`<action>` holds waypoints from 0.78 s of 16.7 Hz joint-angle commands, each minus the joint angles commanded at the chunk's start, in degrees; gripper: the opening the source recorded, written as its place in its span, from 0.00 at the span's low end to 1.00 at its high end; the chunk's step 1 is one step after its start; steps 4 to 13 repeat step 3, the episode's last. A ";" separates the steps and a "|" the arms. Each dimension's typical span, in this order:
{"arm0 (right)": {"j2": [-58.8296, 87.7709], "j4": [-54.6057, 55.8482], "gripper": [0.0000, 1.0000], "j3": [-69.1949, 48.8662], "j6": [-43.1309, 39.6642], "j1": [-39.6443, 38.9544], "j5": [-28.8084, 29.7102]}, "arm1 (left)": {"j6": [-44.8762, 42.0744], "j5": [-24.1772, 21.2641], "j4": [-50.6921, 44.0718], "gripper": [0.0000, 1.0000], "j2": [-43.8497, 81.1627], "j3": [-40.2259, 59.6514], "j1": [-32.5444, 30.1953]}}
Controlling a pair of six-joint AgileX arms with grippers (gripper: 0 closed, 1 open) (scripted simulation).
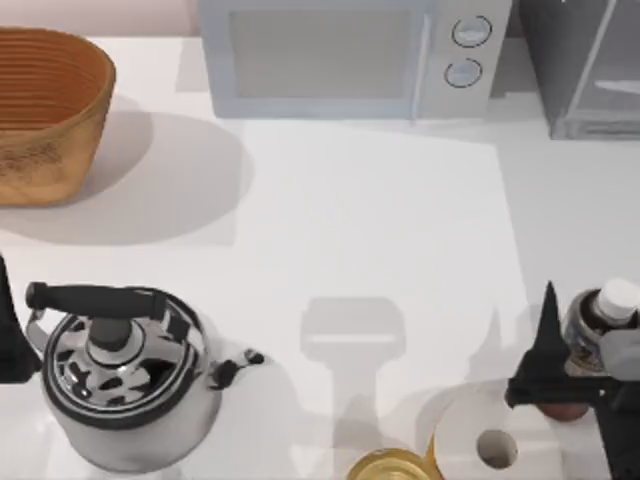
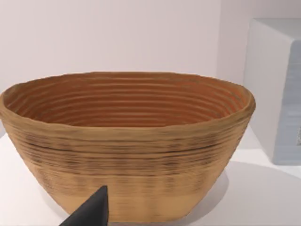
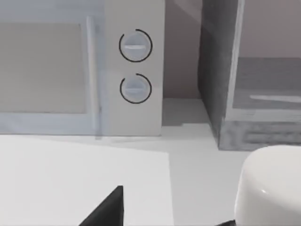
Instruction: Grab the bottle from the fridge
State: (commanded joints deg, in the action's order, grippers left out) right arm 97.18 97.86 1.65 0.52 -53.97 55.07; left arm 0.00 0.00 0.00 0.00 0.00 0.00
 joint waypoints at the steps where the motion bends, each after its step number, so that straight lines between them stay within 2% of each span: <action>1: 0.00 0.00 1.00 0.00 0.00 0.00 0.00 | 0.00 0.00 0.00 1.00 0.00 0.00 0.00; 13: 0.00 0.00 1.00 0.00 0.00 0.00 0.00 | 0.00 0.00 0.00 1.00 0.00 0.00 0.00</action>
